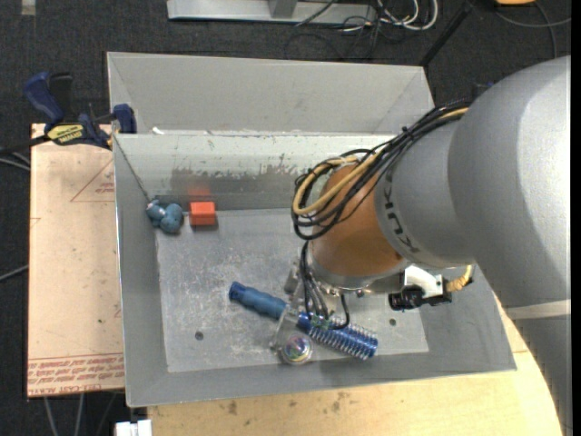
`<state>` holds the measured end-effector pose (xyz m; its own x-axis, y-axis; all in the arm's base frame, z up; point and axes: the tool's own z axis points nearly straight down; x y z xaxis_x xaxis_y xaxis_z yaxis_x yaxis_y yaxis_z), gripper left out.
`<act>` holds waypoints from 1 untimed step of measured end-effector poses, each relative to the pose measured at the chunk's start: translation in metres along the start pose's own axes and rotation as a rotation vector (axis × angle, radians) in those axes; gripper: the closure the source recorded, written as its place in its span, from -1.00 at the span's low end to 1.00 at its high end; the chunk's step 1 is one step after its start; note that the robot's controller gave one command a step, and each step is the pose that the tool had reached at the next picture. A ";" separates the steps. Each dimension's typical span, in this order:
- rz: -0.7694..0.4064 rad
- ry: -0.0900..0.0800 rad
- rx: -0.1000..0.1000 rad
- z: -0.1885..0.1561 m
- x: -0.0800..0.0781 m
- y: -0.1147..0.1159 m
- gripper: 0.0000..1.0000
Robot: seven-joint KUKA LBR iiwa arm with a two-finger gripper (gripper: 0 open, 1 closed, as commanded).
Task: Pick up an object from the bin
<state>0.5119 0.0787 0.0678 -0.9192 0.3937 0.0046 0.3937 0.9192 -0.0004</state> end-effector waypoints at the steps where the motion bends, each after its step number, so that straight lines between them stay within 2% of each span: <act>1: 0.001 0.000 -0.001 0.000 0.000 0.000 -1.00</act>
Offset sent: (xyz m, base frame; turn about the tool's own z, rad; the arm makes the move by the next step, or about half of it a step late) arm 0.0000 0.0000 0.0000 0.0000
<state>0.5119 0.0786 0.0678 -0.9187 0.3948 0.0049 0.3948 0.9188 0.0006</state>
